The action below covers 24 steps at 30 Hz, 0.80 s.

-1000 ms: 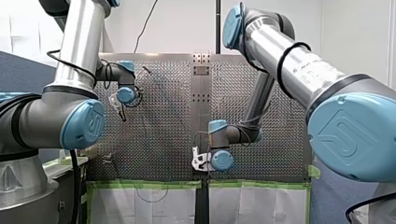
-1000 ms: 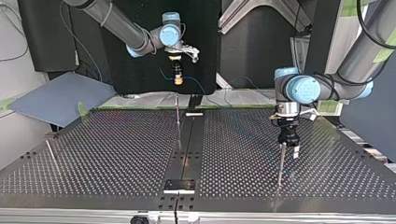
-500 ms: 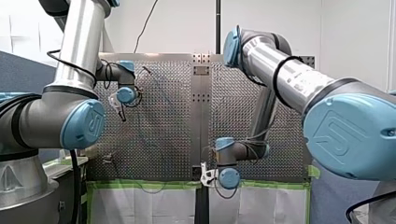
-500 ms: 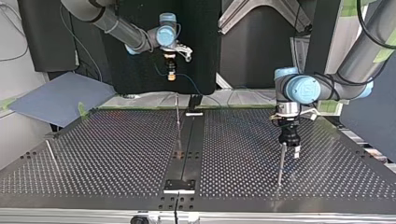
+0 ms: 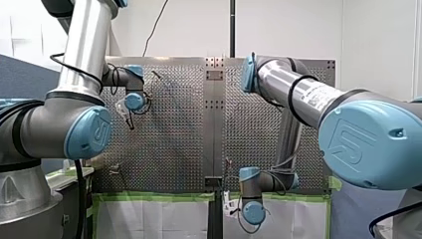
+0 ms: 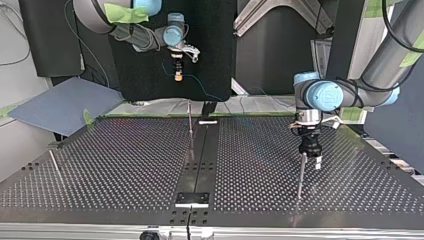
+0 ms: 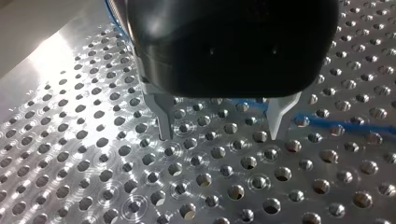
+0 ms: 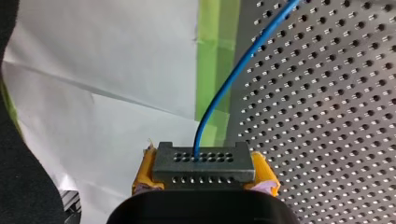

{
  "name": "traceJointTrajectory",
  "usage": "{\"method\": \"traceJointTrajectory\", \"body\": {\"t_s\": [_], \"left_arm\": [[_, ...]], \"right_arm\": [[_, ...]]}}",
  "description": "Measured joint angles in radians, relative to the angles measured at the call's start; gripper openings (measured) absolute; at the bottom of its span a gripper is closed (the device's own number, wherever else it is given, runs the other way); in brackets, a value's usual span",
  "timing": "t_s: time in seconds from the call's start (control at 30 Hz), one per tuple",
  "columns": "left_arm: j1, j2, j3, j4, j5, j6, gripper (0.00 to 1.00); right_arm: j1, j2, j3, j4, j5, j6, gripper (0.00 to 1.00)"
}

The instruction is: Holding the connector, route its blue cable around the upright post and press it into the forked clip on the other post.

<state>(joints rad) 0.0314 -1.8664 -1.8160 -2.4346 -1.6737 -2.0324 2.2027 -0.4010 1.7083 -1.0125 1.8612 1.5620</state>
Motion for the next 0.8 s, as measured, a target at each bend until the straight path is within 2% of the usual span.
{"method": "traceJointTrajectory", "body": {"t_s": [0.2, 0.33, 0.43, 0.63, 0.8], "left_arm": [[0.000, 0.000, 0.000, 0.000, 0.000, 0.000, 0.98], [0.000, 0.000, 0.000, 0.000, 0.000, 0.000, 0.98], [0.000, 0.000, 0.000, 0.000, 0.000, 0.000, 0.98], [-0.001, 0.000, 0.000, 0.000, 0.000, -0.001, 0.98], [0.000, 0.000, 0.000, 0.000, 0.000, -0.003, 0.98]], "right_arm": [[-0.013, 0.053, 0.000, -0.032, -0.008, -0.002, 0.00], [-0.018, 0.070, 0.000, -0.040, -0.021, -0.003, 0.00], [-0.021, 0.073, 0.000, -0.040, -0.023, -0.008, 0.00], [-0.027, 0.071, -0.001, -0.034, -0.019, -0.035, 0.00], [-0.031, 0.046, -0.001, -0.012, -0.012, -0.044, 0.00]]}}
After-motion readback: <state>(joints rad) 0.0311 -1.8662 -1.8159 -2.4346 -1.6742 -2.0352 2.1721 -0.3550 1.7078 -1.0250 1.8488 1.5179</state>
